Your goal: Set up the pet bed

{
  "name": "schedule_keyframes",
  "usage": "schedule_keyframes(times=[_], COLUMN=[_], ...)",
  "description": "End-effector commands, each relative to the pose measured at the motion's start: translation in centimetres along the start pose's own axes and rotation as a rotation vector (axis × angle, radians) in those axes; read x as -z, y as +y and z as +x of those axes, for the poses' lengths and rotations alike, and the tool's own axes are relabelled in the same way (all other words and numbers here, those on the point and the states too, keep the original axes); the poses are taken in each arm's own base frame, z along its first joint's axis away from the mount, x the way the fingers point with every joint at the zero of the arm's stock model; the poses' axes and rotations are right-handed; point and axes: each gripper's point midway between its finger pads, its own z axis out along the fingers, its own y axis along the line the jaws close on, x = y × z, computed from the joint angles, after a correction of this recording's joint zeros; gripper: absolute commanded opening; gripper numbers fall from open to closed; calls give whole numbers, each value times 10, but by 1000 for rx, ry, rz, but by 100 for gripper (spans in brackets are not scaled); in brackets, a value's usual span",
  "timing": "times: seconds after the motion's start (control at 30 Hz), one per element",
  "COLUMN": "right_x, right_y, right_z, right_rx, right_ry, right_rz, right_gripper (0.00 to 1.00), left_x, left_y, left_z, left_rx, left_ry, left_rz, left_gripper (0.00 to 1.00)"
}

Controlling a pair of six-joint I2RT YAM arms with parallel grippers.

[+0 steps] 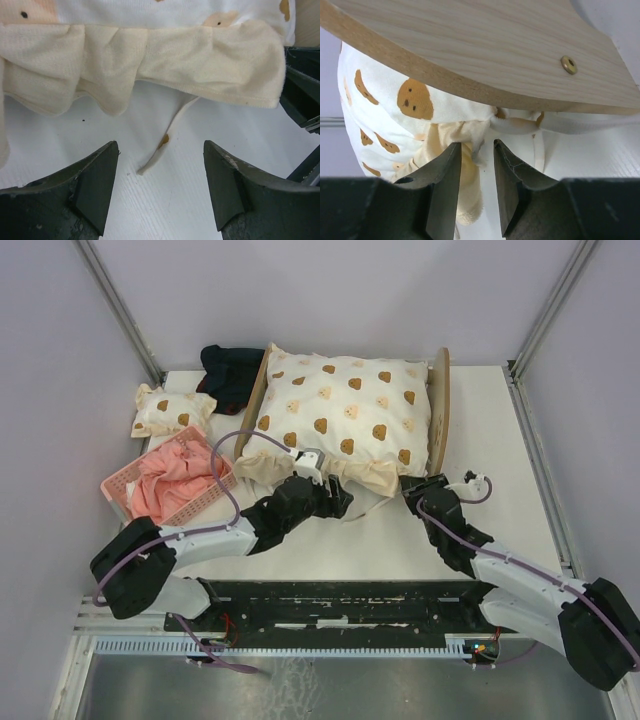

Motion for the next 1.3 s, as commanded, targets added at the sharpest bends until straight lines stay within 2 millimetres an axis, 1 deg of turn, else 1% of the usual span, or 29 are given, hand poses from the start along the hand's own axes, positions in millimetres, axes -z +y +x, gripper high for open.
schedule_keyframes(times=[0.0,0.13,0.17,0.2,0.3,0.37,0.43,0.57,0.6,0.73,0.8,0.93,1.1,1.17,1.23,1.27], right_x=[-1,-7,-8,-8,-5,2,14,35,39,47,49,48,41,40,42,44], right_y=[24,23,22,22,20,14,1,-12,-19,-19,-24,-30,-27,-29,-30,-29], right_z=[-16,-13,-12,-11,-12,-15,-21,-42,-44,-46,-48,-56,-59,-65,-73,-78], right_rx=[-57,-59,-56,-52,-15,42,110,281,339,466,528,636,750,785,817,831], right_ry=[-72,-73,-71,-69,-68,-61,-56,-80,-72,-30,-16,-24,-12,-27,-49,-61], right_rz=[-51,-39,-34,-35,-37,-19,30,73,101,108,144,203,238,274,310,325], right_gripper=[41,40,37,32,11,3,2,3,4,4,3,2,3,3,4,5], left_x=[-5,-7,-8,-8,-12,-15,-18,-25,-26,-33,-35,-35,-26,-18,-9,-2], left_y=[-16,-16,-16,-14,-6,2,9,26,31,49,54,55,49,47,47,47], left_z=[-14,-12,-11,-10,-11,-13,-14,-17,-17,-18,-16,-13,-14,-20,-30,-39], left_rx=[64,70,69,68,63,37,-8,-53,-56,-55,-56,-47,-21,-25,-37,-41], left_ry=[-38,-35,-32,-31,-37,-39,-30,-33,-38,-46,-39,-27,-20,-23,-32,-46], left_rz=[61,61,58,53,17,-26,-73,-160,-180,-242,-260,-256,-220,-221,-241,-253], left_gripper=[75,75,75,75,75,72,68,62,59,54,52,49,49,52,57,59])
